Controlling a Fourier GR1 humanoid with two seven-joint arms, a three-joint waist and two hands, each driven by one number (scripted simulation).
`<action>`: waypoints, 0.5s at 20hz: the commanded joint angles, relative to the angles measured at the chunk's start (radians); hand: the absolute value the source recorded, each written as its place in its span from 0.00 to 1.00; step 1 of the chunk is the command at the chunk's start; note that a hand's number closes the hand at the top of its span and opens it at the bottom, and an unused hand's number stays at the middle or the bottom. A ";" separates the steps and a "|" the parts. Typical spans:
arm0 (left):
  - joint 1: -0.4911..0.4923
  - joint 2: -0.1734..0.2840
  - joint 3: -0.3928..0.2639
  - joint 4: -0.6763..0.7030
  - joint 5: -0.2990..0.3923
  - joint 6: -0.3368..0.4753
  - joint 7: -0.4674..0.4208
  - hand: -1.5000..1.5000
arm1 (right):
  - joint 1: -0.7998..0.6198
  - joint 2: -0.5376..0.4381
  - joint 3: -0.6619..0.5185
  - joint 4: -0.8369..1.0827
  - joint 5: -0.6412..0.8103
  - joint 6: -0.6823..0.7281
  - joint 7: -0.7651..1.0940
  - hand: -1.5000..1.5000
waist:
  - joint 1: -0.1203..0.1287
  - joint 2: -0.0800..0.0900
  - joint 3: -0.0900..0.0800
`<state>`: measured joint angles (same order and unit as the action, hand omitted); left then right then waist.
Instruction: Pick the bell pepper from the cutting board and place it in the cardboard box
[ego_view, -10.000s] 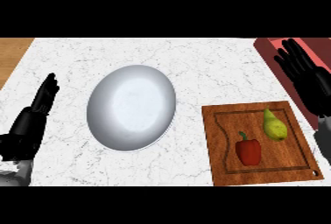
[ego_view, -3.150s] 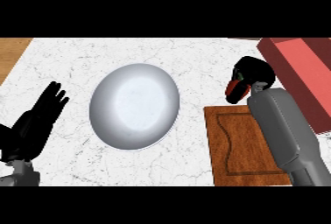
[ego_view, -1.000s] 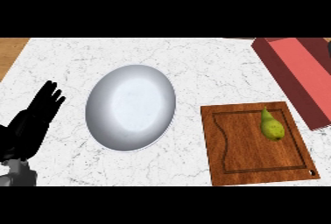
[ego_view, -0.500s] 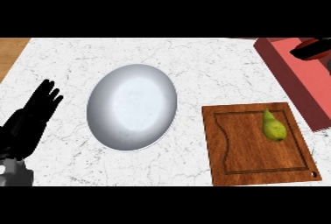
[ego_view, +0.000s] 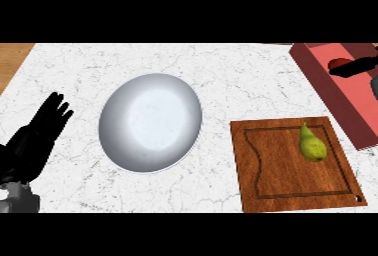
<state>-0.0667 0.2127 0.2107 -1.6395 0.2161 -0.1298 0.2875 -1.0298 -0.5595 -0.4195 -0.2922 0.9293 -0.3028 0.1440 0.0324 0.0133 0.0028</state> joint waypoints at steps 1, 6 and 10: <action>0.013 0.017 0.014 -0.028 0.015 -0.004 0.030 0.50 | 0.008 -0.015 -0.130 -0.070 -0.135 -0.115 -0.094 0.00 | -0.009 -0.007 0.002; 0.013 0.010 0.023 -0.014 0.006 0.008 0.009 0.50 | 0.038 -0.026 -0.258 -0.117 -0.283 -0.150 -0.177 0.00 | -0.022 -0.009 0.000; -0.022 -0.007 -0.003 0.010 -0.022 0.034 0.031 0.50 | 0.063 -0.093 -0.296 -0.131 -0.352 -0.067 -0.201 0.00 | -0.029 -0.010 -0.002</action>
<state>-0.0724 0.2099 0.2159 -1.6384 0.2056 -0.1105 0.2999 -0.9908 -0.5957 -0.6600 -0.3995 0.6545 -0.4181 -0.0238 0.0130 0.0060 0.0019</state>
